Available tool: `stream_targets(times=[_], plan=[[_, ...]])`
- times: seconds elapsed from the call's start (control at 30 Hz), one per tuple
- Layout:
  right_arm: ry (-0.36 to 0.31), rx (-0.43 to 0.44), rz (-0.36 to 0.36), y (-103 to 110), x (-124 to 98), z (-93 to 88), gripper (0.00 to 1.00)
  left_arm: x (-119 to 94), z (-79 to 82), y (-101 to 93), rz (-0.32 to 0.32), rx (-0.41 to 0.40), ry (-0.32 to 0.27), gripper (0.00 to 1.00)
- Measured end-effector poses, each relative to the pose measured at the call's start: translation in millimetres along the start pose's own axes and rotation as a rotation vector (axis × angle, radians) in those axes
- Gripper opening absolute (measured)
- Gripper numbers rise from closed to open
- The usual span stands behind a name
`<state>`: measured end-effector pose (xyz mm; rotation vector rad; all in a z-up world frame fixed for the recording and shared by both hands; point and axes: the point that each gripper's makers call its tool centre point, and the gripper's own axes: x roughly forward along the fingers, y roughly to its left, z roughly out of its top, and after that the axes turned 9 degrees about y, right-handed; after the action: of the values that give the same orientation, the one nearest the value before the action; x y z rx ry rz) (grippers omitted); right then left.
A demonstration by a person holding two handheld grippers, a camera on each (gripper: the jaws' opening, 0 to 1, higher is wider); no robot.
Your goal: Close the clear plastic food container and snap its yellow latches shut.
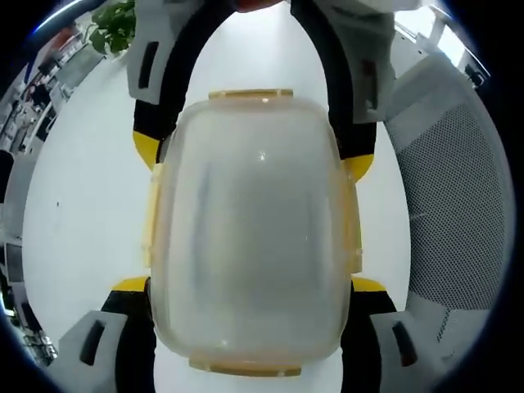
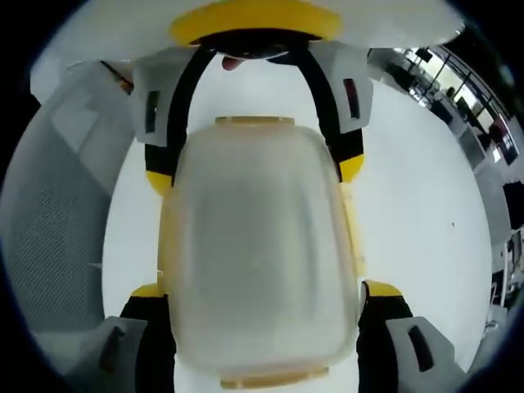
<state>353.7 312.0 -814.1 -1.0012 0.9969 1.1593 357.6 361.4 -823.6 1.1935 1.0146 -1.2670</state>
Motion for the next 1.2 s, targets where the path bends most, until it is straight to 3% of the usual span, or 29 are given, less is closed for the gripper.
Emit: stream_targets(times=[0.13, 0.2, 0.23, 0.27, 0.5, 0.97, 1.2], plan=[[0.002, 0.008, -0.001, 1, 0, 0.3, 0.94, -1, -0.7, 0.2, -0.002, 0.011, -0.001, 0.96], [0.022, 0.022, 0.059, 8, -2, -0.4, 0.92, -1, -4.7, -1.2, 0.000, 0.047, 0.036, 0.96], [0.007, 0.043, 0.086, 11, -5, 4.0, 0.91, -2, -11.2, -4.3, -0.016, 0.067, 0.083, 0.96], [0.030, 0.008, 0.077, 10, -5, -0.6, 0.91, -2, -6.3, -4.2, -0.007, 0.052, 0.054, 0.96], [0.021, 0.028, 0.058, 7, -3, 1.7, 0.91, -3, -6.2, -2.3, -0.006, 0.042, 0.041, 0.96], [0.010, 0.005, 0.061, -10, 3, 12.6, 0.91, -4, -16.2, 15.2, 0.001, 0.007, 0.048, 0.96], [0.008, 0.023, 0.059, -19, 4, 14.2, 0.91, -3, -17.6, 25.5, -0.001, 0.028, 0.049, 0.96]])
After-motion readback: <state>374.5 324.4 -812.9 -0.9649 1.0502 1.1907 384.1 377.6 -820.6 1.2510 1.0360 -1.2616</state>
